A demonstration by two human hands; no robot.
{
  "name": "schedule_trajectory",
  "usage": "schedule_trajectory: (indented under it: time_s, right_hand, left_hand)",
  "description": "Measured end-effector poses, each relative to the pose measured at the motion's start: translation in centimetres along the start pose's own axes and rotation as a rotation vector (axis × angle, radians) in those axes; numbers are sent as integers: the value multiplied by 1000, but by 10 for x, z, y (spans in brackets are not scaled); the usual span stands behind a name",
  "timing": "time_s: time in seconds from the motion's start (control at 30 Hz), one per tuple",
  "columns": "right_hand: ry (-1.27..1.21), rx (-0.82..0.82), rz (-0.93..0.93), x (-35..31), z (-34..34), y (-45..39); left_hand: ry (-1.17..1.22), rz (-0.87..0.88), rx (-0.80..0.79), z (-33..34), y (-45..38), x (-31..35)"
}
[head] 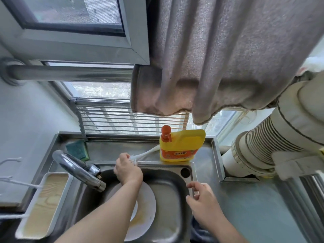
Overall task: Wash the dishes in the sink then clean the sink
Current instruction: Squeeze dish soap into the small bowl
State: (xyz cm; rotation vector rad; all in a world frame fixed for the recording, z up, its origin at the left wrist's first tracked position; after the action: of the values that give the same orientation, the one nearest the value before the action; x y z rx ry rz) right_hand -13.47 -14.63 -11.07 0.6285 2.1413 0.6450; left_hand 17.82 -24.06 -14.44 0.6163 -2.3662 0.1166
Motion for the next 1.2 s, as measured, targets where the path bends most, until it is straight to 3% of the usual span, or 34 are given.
schedule_trajectory:
  time_s: [0.17, 0.23, 0.4, 0.53, 0.7, 0.8, 0.97, 1.1, 1.2]
  right_hand:
    - [-21, -39, -42, -24, 11, -4]
    - [6, -67, -59, -34, 25, -4]
    - [106, -173, -74, -54, 89, -10]
    - [156, -299, 31, -53, 164, -12]
    - [272, -306, 43, -50, 223, -15]
    - [333, -204, 48, -48, 233, -20]
    - [437, -98, 104, -49, 232, -16]
    - [503, -219, 184, -45, 229, 0]
    - [379, -326, 265, -44, 225, 14]
  left_hand:
    - [227, -119, 88, -20, 30, -31]
    - [297, -88, 78, -27, 23, -24]
    - [221, 106, -40, -36, -6, 10]
    - [115, 167, -192, -30, 30, -22]
    - [-77, -196, -380, -32, 85, -152]
    - [-55, -184, -521, -30, 97, -166]
    - [3, -129, -510, -41, 92, -151]
    - [58, -118, -575, -43, 91, -138]
    - [85, -100, -647, -43, 91, -132]
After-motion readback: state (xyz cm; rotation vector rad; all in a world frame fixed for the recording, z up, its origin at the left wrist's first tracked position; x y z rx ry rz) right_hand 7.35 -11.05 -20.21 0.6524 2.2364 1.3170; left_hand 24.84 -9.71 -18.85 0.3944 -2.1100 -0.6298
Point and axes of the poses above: each hand's wrist, its own y-axis away from the middle knuckle, its own z-axis out of the palm, x = y × z, the point moved 10 cm from there along -y, towards the middle knuckle, and after that the axes turned 15 degrees about z, right-handed, at the moved point
